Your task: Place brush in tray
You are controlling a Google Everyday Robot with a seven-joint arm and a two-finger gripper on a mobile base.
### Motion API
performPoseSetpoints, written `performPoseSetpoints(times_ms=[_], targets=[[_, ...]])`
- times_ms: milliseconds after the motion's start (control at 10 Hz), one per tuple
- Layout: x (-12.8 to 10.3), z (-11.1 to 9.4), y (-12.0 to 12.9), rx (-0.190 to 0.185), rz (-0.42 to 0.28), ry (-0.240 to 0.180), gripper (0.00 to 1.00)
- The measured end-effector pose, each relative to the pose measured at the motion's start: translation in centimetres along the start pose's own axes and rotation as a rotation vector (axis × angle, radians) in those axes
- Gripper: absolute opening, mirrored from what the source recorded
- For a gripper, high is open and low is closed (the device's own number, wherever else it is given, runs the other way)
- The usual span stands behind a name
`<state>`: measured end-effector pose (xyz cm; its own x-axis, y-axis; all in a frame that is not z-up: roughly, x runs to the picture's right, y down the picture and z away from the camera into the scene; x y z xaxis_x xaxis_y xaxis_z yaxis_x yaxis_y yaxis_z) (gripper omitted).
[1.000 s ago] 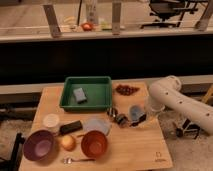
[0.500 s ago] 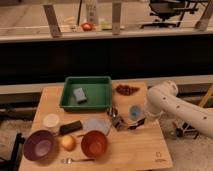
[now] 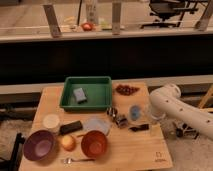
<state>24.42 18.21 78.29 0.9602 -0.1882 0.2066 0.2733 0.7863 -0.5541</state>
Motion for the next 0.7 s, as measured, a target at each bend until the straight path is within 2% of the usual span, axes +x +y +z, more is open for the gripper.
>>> performPoseSetpoints(times_ms=[300,700], targets=[[-0.6,-0.2,0.5,0.001,-0.002,0.007,0.8],[-1.6,-0.2,1.6,-0.01,0.038,0.03,0.8]])
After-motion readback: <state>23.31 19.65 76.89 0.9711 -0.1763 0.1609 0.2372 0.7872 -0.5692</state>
